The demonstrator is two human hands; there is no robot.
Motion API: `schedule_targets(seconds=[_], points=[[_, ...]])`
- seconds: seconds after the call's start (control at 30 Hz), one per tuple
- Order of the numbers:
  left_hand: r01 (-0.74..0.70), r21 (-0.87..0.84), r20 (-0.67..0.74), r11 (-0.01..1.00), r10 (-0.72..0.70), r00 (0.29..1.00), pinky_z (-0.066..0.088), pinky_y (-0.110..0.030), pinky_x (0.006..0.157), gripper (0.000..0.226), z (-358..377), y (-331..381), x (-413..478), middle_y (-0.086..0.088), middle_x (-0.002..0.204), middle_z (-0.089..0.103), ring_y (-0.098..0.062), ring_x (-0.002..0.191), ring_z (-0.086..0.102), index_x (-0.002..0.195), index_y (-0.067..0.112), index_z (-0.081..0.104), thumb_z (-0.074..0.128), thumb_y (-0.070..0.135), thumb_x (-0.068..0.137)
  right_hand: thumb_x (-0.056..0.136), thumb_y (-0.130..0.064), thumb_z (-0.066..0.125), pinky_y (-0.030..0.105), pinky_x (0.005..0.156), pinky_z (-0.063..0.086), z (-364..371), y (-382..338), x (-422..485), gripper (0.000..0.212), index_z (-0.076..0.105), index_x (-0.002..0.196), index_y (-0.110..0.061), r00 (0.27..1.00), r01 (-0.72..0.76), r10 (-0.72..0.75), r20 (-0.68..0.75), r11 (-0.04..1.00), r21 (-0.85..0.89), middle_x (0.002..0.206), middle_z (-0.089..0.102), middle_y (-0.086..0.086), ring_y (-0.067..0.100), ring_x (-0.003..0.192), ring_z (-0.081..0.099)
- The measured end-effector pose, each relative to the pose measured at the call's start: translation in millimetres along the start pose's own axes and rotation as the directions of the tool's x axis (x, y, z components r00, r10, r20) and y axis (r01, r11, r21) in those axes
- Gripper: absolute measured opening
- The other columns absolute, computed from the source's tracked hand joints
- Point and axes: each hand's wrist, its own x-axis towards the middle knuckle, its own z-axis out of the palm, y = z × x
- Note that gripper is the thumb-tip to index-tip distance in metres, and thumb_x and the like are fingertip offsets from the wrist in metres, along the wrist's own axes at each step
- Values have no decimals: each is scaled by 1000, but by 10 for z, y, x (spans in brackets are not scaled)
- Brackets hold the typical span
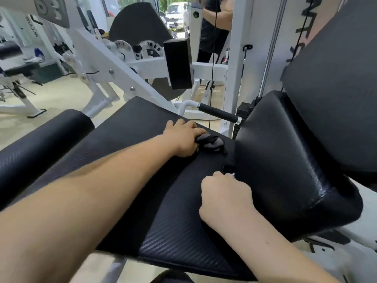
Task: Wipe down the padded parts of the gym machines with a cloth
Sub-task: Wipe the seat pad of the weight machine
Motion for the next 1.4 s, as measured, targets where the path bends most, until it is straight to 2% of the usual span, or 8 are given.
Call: schedule_targets(seconds=[0.07, 0.2, 0.33, 0.47, 0.63, 0.77, 0.97, 1.4], points=[[67, -35, -24, 997, -68, 997, 27, -56, 110, 57, 72, 109, 113, 4, 160, 34, -32, 140, 32, 153, 49, 29, 45, 44, 98, 91, -19, 59, 39, 97, 41, -108, 31, 27, 23, 61, 114, -19, 1000, 1, 2, 27, 992, -124, 122, 62, 5, 29, 120, 54], [80, -97, 6, 992, -80, 997, 26, -53, 109, 59, 48, 233, -112, 7, 161, 33, -31, 140, 30, 153, 46, 31, 48, 39, 97, 93, -25, 56, 54, 126, 11, -444, 20, -27, 34, 63, 126, -19, 993, 90, -65, 103, 959, -268, 136, 58, 10, 36, 139, 40], [60, -93, 68, 994, -54, 996, 27, -51, 103, 57, 86, 541, -609, 7, 157, 35, -32, 137, 32, 150, 47, 34, 51, 46, 96, 98, -34, 50, 62, 122, -18, -811, 74, -180, 36, 65, 129, -23, 974, 171, -95, 205, 901, -399, 148, 51, 15, 39, 154, 15], [85, -122, 190, 989, -61, 980, 28, -54, 102, 60, 34, 1066, -1224, 5, 150, 38, -36, 132, 34, 148, 41, 36, 52, 57, 92, 100, -31, 24, 53, 100, -45, -989, 139, -414, 55, 58, 140, -16, 965, 209, -120, 233, 891, -404, 155, 46, 15, 37, 157, 8], [67, -174, 357, 982, 0, 934, 26, -53, 108, 61, -101, 1292, -1997, 5, 153, 38, -34, 133, 33, 152, 36, 34, 55, 39, 95, 102, -29, 46, 53, 126, -13, -1107, 112, -874, 52, 47, 151, -11, 902, 335, -222, 371, 900, -278, 157, 44, 14, 35, 156, 14], [57, -71, 488, 996, -15, 873, 32, -50, 101, 56, -384, 992, -2413, 1, 154, 30, -36, 132, 32, 148, 40, 36, 53, 24, 98, 98, -27, 48, 47, 126, 10, -1271, 110, -1158, 45, 55, 140, -11, 868, 391, -307, 390, 907, -158, 140, 53, 12, 34, 144, 31], [433, -44, 600, 900, -323, 732, 40, -46, 88, 53, -967, 762, -2349, -3, 135, 38, -33, 124, 36, 139, 33, 40, 57, 17, 91, 97, -25, 49, 40, 119, 27, -1753, 67, -1079, 33, 62, 124, -12, 845, 388, -344, 409, 921, -26, 129, 59, 9, 30, 134, 42], [530, -268, 639, 804, -264, 723, 40, -51, 102, 57, -885, 820, -765, -4, 144, 35, -33, 132, 32, 150, 31, 34, 54, 25, 97, 97, -26, 57, 29, 104, 40, -2163, 530, 513, 26, 63, 121, -18, 891, 138, -146, 431, 989, 50, 125, 61, 0, 20, 127, 50]])
